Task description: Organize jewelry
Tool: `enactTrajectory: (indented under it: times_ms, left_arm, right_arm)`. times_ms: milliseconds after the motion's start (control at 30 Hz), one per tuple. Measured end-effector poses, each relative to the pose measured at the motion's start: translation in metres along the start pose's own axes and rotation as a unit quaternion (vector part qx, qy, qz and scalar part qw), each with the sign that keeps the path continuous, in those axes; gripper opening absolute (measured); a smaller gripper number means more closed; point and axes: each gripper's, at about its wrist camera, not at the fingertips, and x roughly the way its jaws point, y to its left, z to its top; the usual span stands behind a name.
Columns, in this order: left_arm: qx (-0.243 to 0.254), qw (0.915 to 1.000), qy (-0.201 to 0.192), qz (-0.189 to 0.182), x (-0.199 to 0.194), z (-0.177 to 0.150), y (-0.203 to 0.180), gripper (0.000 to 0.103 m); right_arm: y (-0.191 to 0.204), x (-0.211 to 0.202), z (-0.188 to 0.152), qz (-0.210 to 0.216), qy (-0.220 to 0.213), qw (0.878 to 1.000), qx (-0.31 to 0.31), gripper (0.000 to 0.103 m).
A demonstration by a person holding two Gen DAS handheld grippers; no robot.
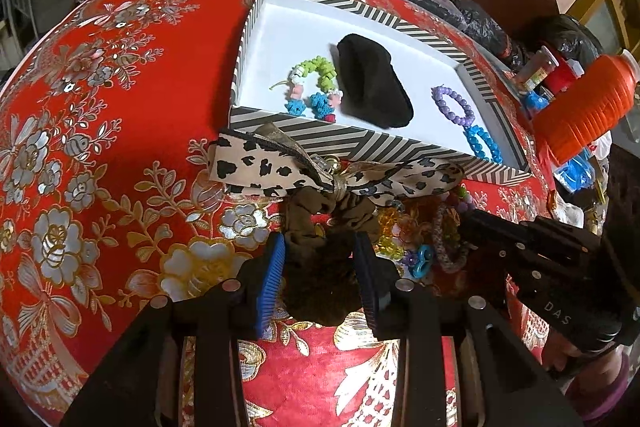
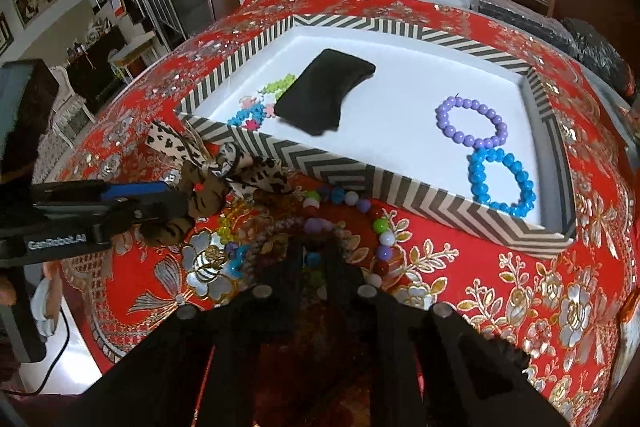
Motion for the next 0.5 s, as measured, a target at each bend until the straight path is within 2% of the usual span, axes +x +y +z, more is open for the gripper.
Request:
enactTrajectory:
  times_ms: [500]
  left_arm:
    - [-0.009,0.9999,-0.007,0.000,0.0003,-0.0019,0.0018,0.024]
  right_arm:
    - [0.0025,-0.0056,-0.0086,0.017,-0.004,1.000,0.006,0.011]
